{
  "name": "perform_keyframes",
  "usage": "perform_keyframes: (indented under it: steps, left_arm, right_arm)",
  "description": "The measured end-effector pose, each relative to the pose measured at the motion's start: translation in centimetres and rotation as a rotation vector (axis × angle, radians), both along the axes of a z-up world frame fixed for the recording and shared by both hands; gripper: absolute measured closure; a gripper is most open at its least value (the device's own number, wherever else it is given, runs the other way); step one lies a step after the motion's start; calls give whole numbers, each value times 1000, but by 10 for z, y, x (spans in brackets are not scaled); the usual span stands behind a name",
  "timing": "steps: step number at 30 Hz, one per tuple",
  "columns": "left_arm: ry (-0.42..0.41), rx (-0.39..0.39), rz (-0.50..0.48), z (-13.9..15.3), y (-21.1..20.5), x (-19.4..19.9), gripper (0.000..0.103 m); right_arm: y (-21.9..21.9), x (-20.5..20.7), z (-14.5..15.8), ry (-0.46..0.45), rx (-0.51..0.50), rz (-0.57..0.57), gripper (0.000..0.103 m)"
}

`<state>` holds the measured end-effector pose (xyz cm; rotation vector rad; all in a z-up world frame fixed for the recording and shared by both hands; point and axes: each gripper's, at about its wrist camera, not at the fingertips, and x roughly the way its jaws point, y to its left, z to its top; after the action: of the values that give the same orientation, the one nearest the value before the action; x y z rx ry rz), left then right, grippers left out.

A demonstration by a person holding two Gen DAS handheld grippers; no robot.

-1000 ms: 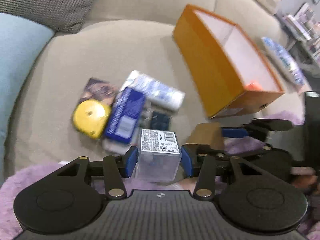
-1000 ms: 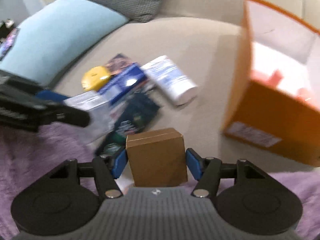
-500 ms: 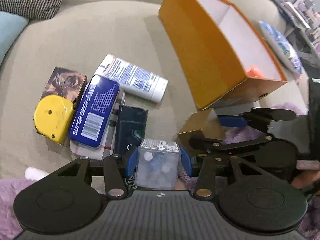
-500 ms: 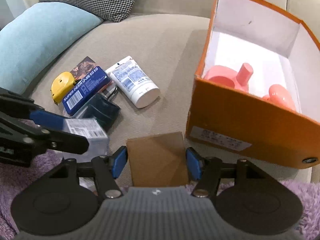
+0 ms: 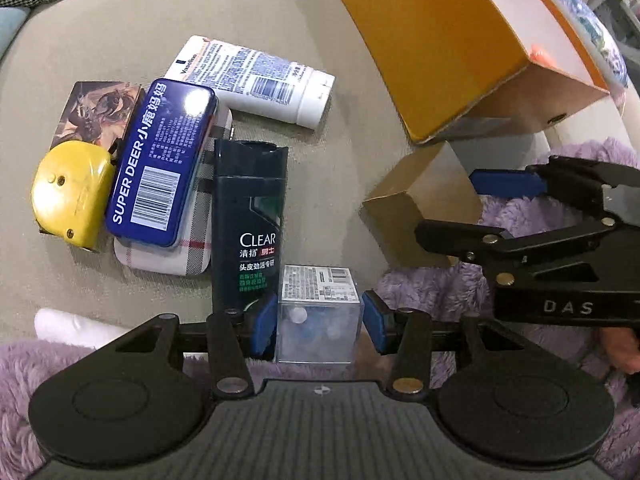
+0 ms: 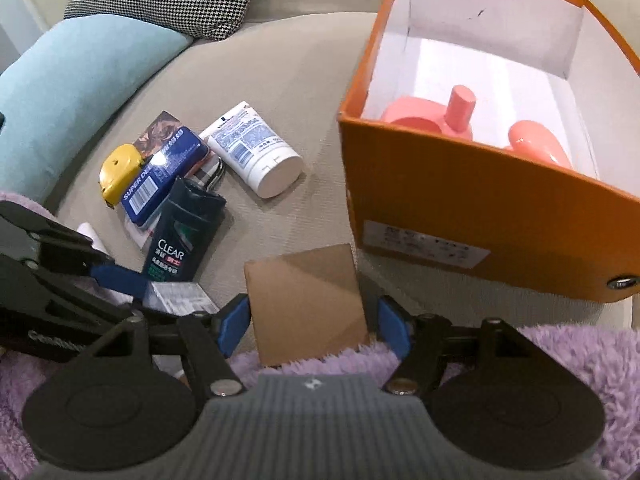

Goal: Organize rigid objects
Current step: 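Lift the clear box with the left tool while the right tool carries the cardboard cube to the orange box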

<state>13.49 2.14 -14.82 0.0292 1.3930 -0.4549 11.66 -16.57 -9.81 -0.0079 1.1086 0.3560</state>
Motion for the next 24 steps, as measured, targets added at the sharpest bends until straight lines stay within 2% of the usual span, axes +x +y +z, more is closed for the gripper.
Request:
perform_keyframes:
  steps: [7,14,15,17,19,24]
  left_arm:
    - [5,35,-26,-3,-10,-2,46]
    - [-40,110,-69,-9,-31,-10,45]
    - [-46,109,-67,-8,-32,-12,50]
    - [-56,102,-51,-7,-33,-16,50]
    - [-79,100,-33,-1,-31,-24,50]
    - [-160,52,19,26,-25,-39,50]
  right_arm:
    - [5,0,-1,-21,-10,13,30]
    - [18,4,-10,-31,-14,64,32]
    - [19,5,-13,-19,-18,69,33]
    - [22,6,-19,-15,-51,72,39]
    - [21,3,-16,-30,-46,73,39]
    - [7,-12,9,-79,10,46,39]
